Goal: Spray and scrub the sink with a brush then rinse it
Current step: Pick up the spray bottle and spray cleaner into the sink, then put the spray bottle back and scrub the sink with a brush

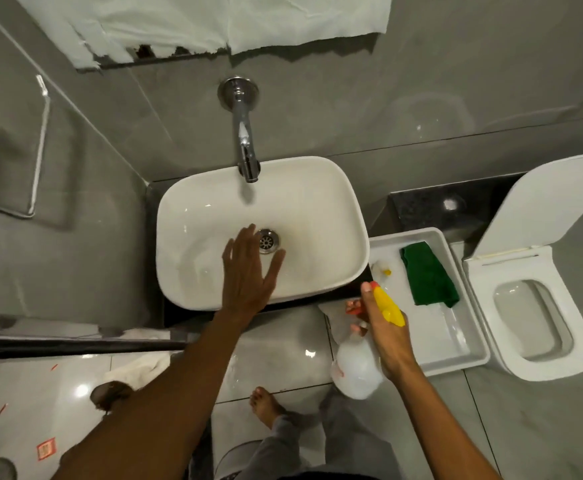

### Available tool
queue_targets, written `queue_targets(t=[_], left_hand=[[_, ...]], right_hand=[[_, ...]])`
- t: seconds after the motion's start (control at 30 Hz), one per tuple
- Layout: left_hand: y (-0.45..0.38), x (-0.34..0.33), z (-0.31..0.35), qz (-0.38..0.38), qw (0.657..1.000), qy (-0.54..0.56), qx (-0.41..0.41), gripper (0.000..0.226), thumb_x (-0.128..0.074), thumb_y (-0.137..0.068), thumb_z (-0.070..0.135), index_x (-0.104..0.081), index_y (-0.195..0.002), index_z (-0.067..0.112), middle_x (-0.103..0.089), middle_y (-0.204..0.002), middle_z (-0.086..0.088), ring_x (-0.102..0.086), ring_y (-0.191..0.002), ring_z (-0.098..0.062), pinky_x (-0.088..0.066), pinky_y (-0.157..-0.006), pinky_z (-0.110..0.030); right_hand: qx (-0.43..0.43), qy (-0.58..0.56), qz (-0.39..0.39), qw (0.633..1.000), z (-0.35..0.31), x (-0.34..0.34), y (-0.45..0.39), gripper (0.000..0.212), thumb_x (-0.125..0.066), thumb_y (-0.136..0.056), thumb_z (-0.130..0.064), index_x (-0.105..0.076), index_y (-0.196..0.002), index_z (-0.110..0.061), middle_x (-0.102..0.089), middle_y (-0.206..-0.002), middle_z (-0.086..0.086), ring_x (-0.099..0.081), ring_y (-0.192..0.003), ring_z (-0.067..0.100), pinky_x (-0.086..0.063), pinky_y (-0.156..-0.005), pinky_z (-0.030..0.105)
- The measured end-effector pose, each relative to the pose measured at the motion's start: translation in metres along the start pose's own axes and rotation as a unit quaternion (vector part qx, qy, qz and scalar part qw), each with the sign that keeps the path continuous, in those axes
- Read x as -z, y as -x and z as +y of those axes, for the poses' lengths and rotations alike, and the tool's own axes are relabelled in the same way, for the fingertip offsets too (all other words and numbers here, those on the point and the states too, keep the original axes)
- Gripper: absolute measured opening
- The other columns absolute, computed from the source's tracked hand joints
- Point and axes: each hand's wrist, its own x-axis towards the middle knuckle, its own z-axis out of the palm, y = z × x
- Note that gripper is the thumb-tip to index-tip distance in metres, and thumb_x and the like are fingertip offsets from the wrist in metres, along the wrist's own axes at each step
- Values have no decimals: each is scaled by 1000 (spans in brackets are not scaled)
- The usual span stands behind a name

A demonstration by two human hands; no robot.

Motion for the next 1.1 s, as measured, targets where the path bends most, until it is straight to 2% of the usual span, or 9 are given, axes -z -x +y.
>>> queue_targets(t=[0.1,0.17,0.27,0.4,0.5,0.63,0.83,1.0,1.1], left_hand=[[-14,-20,49,-48,998,17,-43,64,-54,-107,54,-53,-150,6,-44,-168,-12,-41,-157,-32,-28,-131,-51],[-22,-33,80,-73,994,25,-73,69,-50,-107,58,-50,-154,7,-40,-171,-12,-38,-159,-31,-29,-131,-52],[-34,-54,117,-97,986,22,-131,74,-52,-105,58,-46,-157,7,-36,-173,-13,-35,-161,-32,-30,-131,-51],[-46,-79,146,-135,973,-9,-189,73,-55,-107,54,-44,-160,6,-31,-175,-14,-28,-165,-32,-30,-132,-52],[-47,-96,152,-184,957,-47,-218,68,-48,-110,52,-41,-162,9,-24,-178,-12,-18,-168,-30,-25,-134,-54],[-44,-109,154,-209,942,-125,-229,64,-35,-113,53,-37,-164,15,-12,-181,-8,-1,-170,-30,-20,-135,-56],[-46,-112,153,-180,951,-104,-230,56,-37,-115,46,-50,-156,10,-28,-177,-11,-6,-170,-32,-25,-133,-60],[-45,-116,151,-161,952,-102,-240,55,-40,-115,46,-54,-154,10,-33,-175,-9,-5,-170,-27,-23,-135,-53],[-44,-120,149,-148,954,-97,-241,54,-41,-115,46,-55,-152,10,-33,-175,-8,-5,-170,-25,-21,-136,-49]], right_hand=[[4,-29,36,999,8,43,-24,41,-70,-84,-74,-79,-111,-45,-84,-107,-2,-80,-99,12,-62,-81,28],[13,-18,54,998,16,67,-39,38,-63,-88,-77,-77,-113,-52,-82,-113,-14,-76,-103,-4,-56,-87,21],[33,-6,112,993,33,95,-62,57,-61,-91,-75,-78,-122,-30,-78,-114,-22,-66,-99,-23,-48,-82,3],[47,-38,205,977,55,123,-93,26,-74,-94,-56,-76,-95,-30,-74,-84,-19,-68,-76,-10,-53,-70,5],[60,-53,244,966,70,140,-116,24,-77,-90,-56,-76,-99,-34,-77,-88,-23,-71,-82,-10,-54,-75,5],[65,-79,260,960,92,164,-148,13,-81,-93,-31,-75,-104,-33,-79,-95,-28,-73,-92,-13,-56,-83,5],[69,-56,252,964,135,195,-172,32,-80,-94,-13,-74,-123,0,-78,-120,13,-76,-112,18,-59,-102,31],[69,-10,262,963,161,199,-173,44,-83,-93,-24,-72,-132,-5,-76,-127,6,-73,-117,16,-59,-104,30],[81,-45,327,940,171,190,-162,63,-86,-90,-14,-61,-146,-1,-71,-139,11,-72,-124,19,-59,-103,27]])
